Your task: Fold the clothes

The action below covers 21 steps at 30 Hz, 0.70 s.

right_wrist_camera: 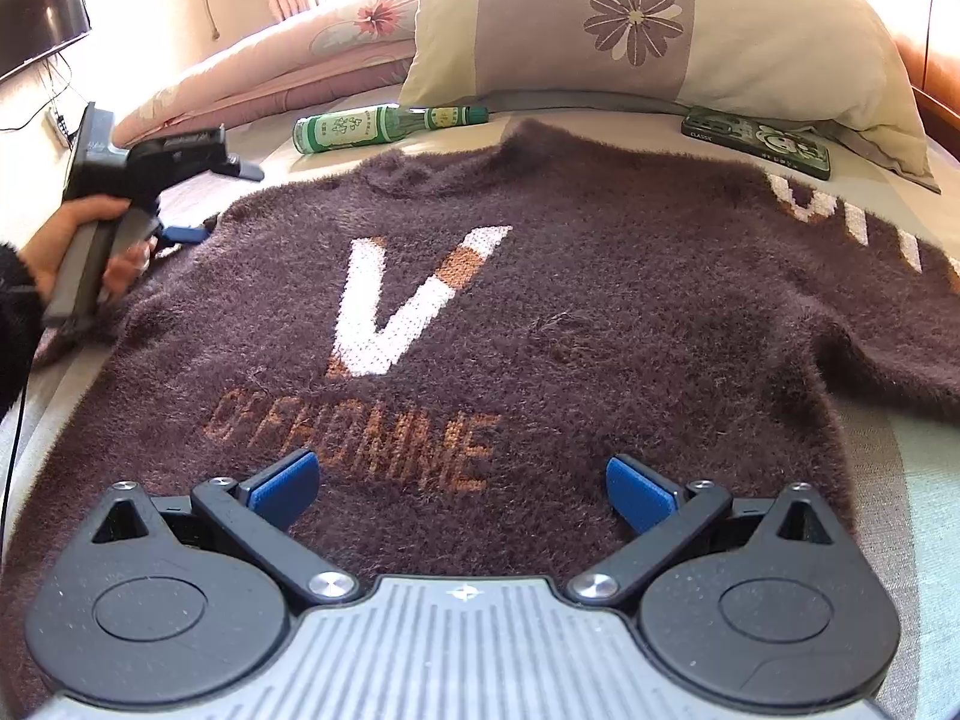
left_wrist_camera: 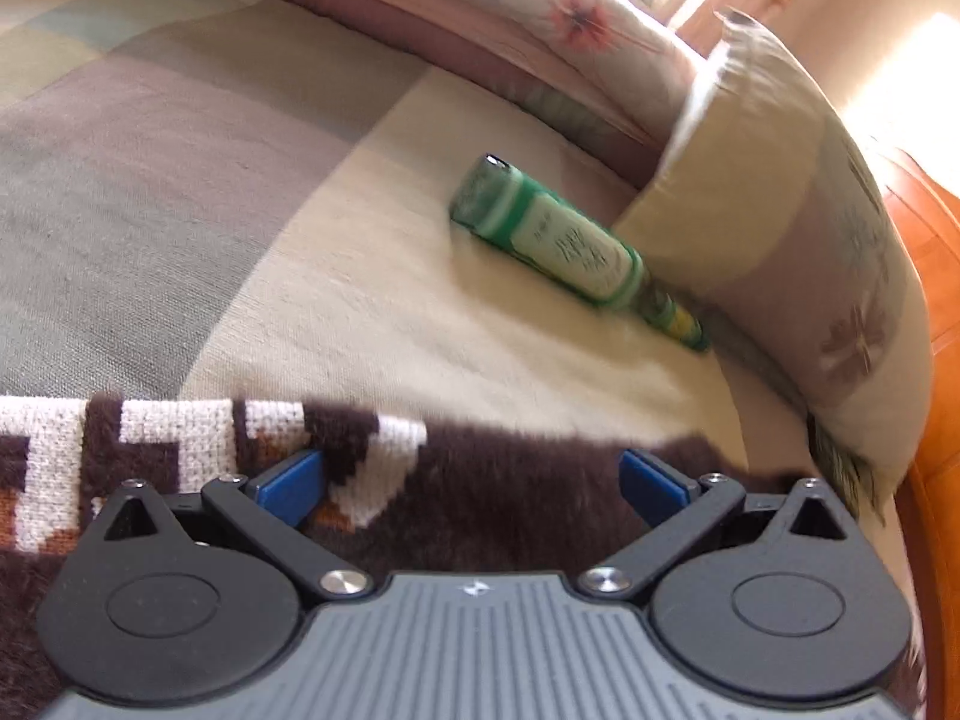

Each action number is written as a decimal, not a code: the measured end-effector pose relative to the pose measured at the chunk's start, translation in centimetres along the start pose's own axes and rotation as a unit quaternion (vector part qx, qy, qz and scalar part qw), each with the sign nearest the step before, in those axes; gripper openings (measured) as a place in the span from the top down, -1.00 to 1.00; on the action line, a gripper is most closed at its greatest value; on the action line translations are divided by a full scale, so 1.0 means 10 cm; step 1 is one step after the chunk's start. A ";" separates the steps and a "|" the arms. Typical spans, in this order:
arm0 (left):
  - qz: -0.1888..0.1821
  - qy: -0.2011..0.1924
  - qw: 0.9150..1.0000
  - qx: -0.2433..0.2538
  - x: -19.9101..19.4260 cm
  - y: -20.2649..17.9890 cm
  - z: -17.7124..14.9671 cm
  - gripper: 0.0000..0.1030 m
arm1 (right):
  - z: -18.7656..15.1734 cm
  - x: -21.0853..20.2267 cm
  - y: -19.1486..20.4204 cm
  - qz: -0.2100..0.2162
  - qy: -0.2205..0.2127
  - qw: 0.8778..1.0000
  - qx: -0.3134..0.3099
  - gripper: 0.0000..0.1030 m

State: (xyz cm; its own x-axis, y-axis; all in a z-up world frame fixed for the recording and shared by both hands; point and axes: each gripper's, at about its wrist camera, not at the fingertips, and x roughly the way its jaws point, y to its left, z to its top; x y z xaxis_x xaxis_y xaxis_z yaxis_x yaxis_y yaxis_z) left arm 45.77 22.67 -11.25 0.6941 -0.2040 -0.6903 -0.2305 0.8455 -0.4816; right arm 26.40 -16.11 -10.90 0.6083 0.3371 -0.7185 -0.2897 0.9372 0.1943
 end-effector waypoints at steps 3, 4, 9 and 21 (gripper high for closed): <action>0.008 0.015 1.000 -0.008 -0.11 -0.07 0.03 -0.98 | 0.00 -0.01 0.00 0.000 0.000 1.000 -0.001 -1.00; 0.002 0.013 1.000 -0.006 -0.20 -0.07 0.02 -0.98 | 0.00 -0.02 -0.01 0.001 0.000 1.000 0.000 -1.00; 0.006 -0.006 1.000 0.001 -0.73 0.16 -0.16 -0.98 | 0.00 -0.06 -0.03 0.009 -0.001 1.000 0.009 -1.00; 0.037 -0.032 0.994 -0.094 -1.37 1.15 -0.56 -0.98 | -0.01 -0.04 -0.01 0.009 0.002 1.000 0.006 -1.00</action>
State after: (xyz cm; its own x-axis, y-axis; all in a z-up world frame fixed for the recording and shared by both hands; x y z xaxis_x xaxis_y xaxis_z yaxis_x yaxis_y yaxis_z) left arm 29.79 32.41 -10.40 0.7108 -0.1077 -0.6951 -0.4023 0.7485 -0.5273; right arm 26.07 -16.32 -10.67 0.6000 0.3541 -0.7174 -0.2913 0.9318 0.2163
